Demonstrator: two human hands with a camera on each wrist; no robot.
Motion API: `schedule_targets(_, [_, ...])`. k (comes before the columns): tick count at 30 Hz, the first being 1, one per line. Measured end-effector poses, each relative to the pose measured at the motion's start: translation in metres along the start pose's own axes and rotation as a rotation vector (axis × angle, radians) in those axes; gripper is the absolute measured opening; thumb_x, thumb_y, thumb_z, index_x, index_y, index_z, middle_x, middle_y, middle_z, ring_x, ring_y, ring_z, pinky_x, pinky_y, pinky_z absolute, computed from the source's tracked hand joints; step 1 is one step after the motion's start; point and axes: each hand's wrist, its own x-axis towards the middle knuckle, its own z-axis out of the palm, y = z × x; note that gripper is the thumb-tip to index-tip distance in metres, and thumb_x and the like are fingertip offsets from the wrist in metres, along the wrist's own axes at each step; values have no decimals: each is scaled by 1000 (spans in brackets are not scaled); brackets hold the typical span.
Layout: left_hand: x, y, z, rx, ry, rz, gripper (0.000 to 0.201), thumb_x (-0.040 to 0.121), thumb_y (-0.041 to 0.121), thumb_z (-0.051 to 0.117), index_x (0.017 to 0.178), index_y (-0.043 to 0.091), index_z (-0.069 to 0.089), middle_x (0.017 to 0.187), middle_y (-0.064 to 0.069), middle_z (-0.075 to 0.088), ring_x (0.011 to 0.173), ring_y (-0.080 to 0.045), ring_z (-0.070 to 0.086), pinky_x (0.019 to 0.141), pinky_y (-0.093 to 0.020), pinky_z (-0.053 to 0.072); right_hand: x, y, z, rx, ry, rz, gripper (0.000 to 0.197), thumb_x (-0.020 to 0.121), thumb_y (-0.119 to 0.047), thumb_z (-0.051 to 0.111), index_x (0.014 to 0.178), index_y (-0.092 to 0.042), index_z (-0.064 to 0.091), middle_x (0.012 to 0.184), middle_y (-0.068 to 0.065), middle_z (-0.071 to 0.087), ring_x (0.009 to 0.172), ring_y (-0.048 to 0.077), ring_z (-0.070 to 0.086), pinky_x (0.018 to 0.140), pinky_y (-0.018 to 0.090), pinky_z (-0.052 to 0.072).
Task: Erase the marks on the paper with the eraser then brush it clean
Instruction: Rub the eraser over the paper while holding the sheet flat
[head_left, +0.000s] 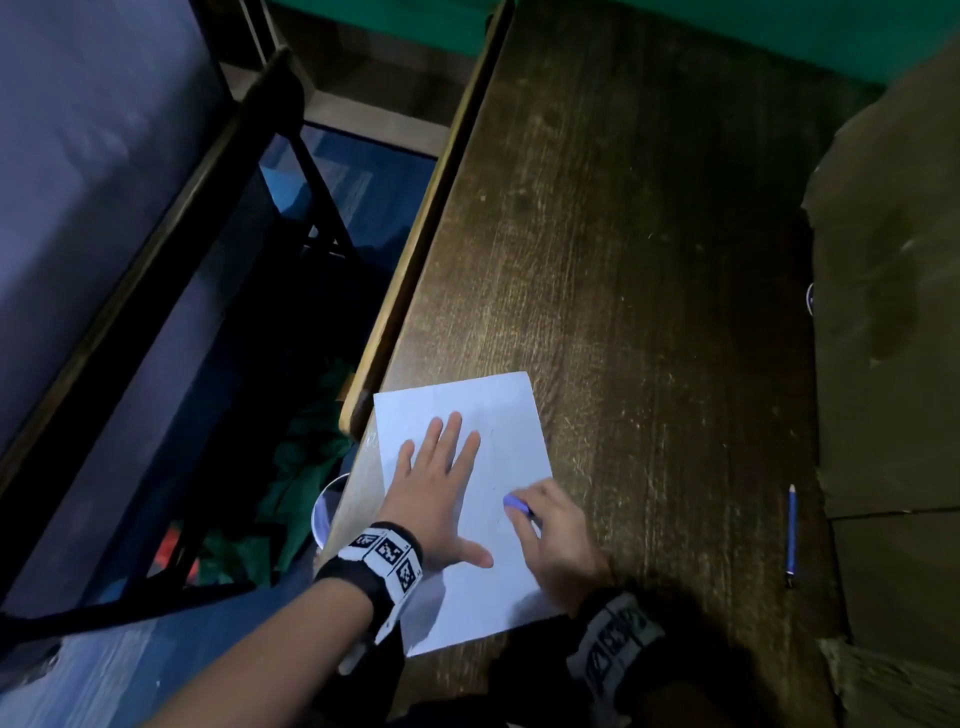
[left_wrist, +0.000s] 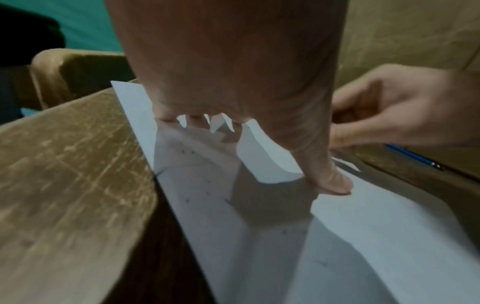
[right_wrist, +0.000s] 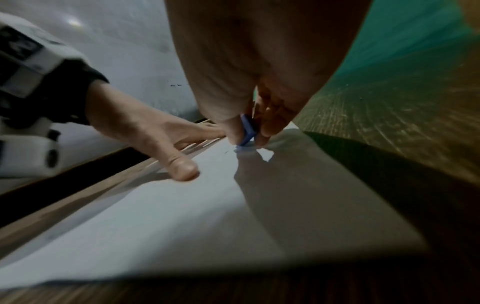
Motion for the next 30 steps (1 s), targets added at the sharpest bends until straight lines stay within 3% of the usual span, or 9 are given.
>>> schedule_targets(5, [15, -5, -11, 89, -53, 80, 155, 54, 89, 71, 158, 21, -23, 159, -7, -42, 149, -29, -33, 123, -54, -9, 72, 5, -10, -46, 23, 57, 11, 90, -10, 67, 99, -12, 71, 90, -1, 62, 82, 12, 60, 81, 27, 50])
schedule_targets(8, [16, -5, -12, 110, -52, 86, 156, 55, 88, 71, 158, 21, -24, 159, -7, -42, 149, -28, -33, 122, -52, -11, 82, 6, -11, -127, 35, 55, 10, 93, -14, 63, 98, -13, 71, 92, -2, 61, 86, 14, 59, 84, 28, 51])
schedule_targets(11, [17, -5, -10, 99, -52, 83, 154, 57, 85, 74, 157, 22, -25, 158, -6, -44, 148, -28, -35, 121, -51, -12, 35, -1, -2, -197, -138, -119, 15, 93, -17, 54, 90, -12, 67, 88, 4, 60, 85, 23, 59, 77, 40, 53])
schedule_targets(14, [20, -5, -10, 112, -45, 85, 155, 56, 85, 74, 157, 22, -25, 158, -7, -43, 148, -28, -35, 121, -53, -11, 13, -4, -8, -165, -349, -302, 16, 91, -15, 54, 79, -12, 64, 78, 4, 56, 74, 24, 55, 66, 37, 51])
schedule_targets(19, [25, -6, -11, 162, -75, 93, 160, 50, 88, 73, 157, 22, -25, 159, -6, -42, 150, -27, -31, 122, -53, -8, 100, 5, -19, -141, -36, -46, 10, 93, -13, 60, 89, -13, 69, 83, 2, 60, 78, 18, 58, 77, 34, 50])
schedule_targets(21, [27, -9, -15, 166, -70, 104, 162, 46, 87, 76, 158, 24, -22, 160, -4, -40, 151, -26, -29, 124, -52, -6, 95, 4, -12, -116, 32, 6, 10, 92, -11, 60, 91, -12, 70, 84, 3, 61, 78, 18, 59, 77, 30, 49])
schedule_targets(25, [30, -15, -23, 163, -79, 146, 162, 45, 81, 82, 159, 26, -19, 162, -2, -36, 152, -24, -27, 124, -50, -7, 5, -9, 1, -112, -245, -224, 15, 92, -12, 54, 82, -10, 66, 77, 5, 57, 74, 26, 57, 69, 36, 45])
schedule_targets(27, [31, -15, -25, 167, -85, 158, 162, 45, 82, 82, 160, 25, -18, 163, -3, -35, 152, -25, -28, 123, -50, -8, 0, -7, -5, -73, -407, -300, 16, 91, -12, 56, 79, -9, 65, 75, 4, 55, 74, 23, 54, 66, 36, 46])
schedule_targets(30, [33, -15, -26, 187, -94, 167, 165, 42, 83, 81, 160, 25, -19, 163, -3, -34, 152, -25, -27, 124, -51, -7, 60, 0, -11, -187, -224, -126, 22, 94, -21, 52, 85, -10, 69, 81, 7, 61, 79, 26, 60, 75, 35, 49])
